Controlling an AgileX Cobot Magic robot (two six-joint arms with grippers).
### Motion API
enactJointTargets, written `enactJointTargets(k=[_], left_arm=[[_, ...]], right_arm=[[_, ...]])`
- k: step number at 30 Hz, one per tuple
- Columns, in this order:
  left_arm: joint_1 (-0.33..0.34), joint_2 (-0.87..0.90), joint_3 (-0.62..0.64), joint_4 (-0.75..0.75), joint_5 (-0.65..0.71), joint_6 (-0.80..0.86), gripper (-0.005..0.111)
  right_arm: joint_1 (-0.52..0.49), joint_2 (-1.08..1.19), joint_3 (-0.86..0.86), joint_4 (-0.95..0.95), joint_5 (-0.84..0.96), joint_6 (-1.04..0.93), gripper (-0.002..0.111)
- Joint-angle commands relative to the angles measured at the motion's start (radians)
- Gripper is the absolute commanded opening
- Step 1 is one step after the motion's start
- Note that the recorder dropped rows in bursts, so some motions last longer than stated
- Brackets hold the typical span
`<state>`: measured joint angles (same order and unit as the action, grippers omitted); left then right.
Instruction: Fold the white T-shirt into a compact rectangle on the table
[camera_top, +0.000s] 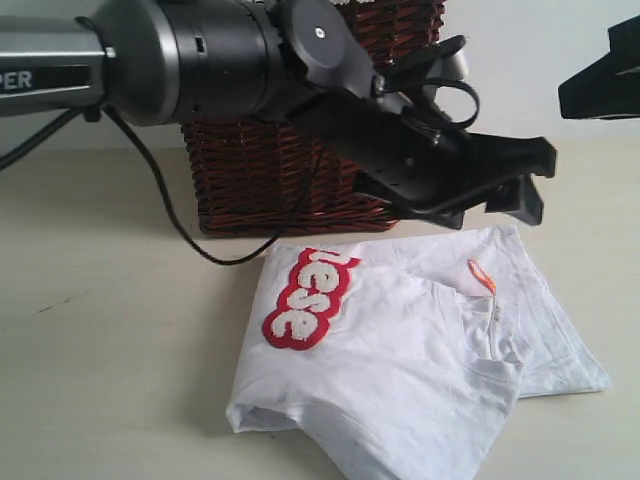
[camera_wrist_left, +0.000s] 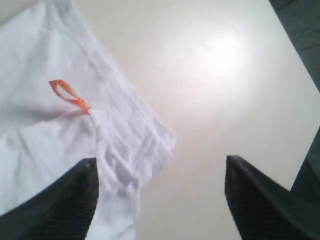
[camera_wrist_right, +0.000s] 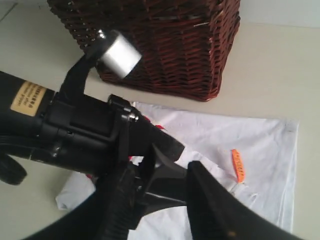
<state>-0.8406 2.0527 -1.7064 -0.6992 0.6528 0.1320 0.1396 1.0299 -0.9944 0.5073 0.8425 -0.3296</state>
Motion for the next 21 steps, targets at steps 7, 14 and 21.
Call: enactJointTargets(k=[7, 14, 21], left_arm=[[0.004, -0.079, -0.110, 0.374, 0.127, -0.156, 0.052], [0.027, -0.321, 0.030, 0.564, 0.193, -0.161, 0.013], [0.023, -0.696, 0.383, 0.564, -0.116, -0.153, 0.000]], right_arm=[[-0.001, -0.027, 0.031, -0.100, -0.025, 0.050, 0.036], [-0.001, -0.029, 0.061, -0.191, -0.066, 0.124, 0.036], [-0.001, -0.108, 0.061, -0.186, -0.082, 0.122, 0.032]])
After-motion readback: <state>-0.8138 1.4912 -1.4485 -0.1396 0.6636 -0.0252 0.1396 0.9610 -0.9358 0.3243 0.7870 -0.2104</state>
